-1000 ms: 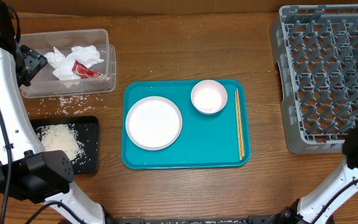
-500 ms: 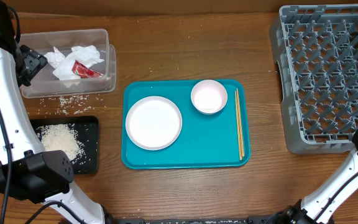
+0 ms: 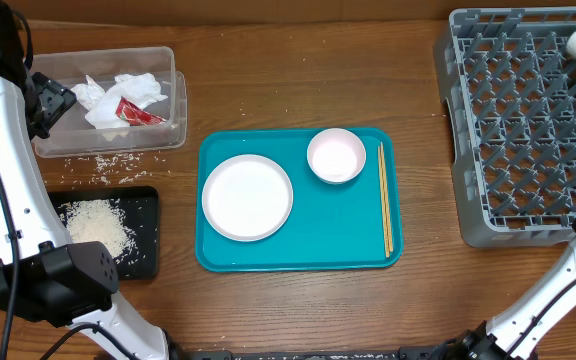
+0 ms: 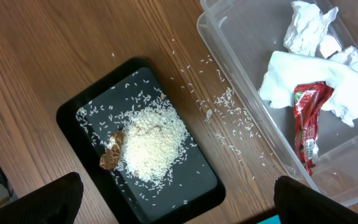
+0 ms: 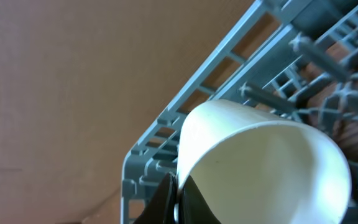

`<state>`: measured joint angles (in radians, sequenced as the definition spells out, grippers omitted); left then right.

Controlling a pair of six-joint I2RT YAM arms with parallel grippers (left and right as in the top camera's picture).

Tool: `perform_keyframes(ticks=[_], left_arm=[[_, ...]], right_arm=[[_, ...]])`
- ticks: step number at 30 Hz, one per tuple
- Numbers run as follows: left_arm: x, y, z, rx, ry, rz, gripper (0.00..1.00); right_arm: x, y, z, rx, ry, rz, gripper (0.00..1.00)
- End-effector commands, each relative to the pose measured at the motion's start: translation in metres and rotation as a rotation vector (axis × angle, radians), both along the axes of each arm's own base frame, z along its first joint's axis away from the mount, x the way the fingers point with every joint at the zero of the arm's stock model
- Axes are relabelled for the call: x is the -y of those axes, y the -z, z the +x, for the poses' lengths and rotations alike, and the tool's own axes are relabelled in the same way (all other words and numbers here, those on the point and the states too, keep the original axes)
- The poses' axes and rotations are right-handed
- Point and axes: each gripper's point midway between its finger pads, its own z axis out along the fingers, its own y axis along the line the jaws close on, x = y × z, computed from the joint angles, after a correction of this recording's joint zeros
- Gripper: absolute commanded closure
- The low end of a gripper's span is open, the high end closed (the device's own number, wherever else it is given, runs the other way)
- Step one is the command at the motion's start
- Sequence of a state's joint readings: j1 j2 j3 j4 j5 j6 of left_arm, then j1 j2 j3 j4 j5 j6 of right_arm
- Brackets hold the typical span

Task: Sort waste into correct bins and load items into the dishwasher
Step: 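Carry the white cup to the dish rack and set it down, then release the cup and withdraw the right gripper from the rack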

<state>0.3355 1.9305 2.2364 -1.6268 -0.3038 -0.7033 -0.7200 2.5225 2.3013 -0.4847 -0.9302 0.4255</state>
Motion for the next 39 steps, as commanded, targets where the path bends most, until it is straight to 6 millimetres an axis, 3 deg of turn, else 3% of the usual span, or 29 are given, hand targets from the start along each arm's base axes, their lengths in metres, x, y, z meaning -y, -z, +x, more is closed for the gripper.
perform_keyframes(ticks=[1,18,21,27,29,33,35,39], left_arm=[[-0.004,-0.005,-0.001,0.006,0.0,0.021,0.0],[-0.004,-0.005,-0.001,0.006,0.0,0.022,0.0],[-0.004,-0.005,-0.001,0.006,0.0,0.022,0.0],[-0.004,-0.005,-0.001,0.006,0.0,0.021,0.0],[-0.004,-0.005,-0.001,0.006,0.0,0.022,0.0],[-0.004,-0.005,-0.001,0.006,0.0,0.021,0.0],[-0.004,-0.005,-0.001,0.006,0.0,0.021,0.0],[-0.004,-0.005,-0.001,0.006,0.0,0.021,0.0]], right_arm=[[-0.013,0.01,0.006,0.011,-0.054,0.02,0.96],[-0.025,0.04,0.002,-0.058,-0.084,0.088,0.96],[-0.02,0.046,-0.005,-0.093,-0.06,0.107,0.96],[0.016,0.066,-0.033,-0.249,0.098,0.106,0.88],[0.023,0.058,-0.04,-0.257,0.121,0.104,0.86],[0.033,0.024,-0.057,-0.242,0.153,0.097,0.85],[0.031,-0.002,-0.068,-0.24,0.166,0.094,0.85],[0.023,-0.035,-0.078,-0.233,0.175,0.079,0.84]])
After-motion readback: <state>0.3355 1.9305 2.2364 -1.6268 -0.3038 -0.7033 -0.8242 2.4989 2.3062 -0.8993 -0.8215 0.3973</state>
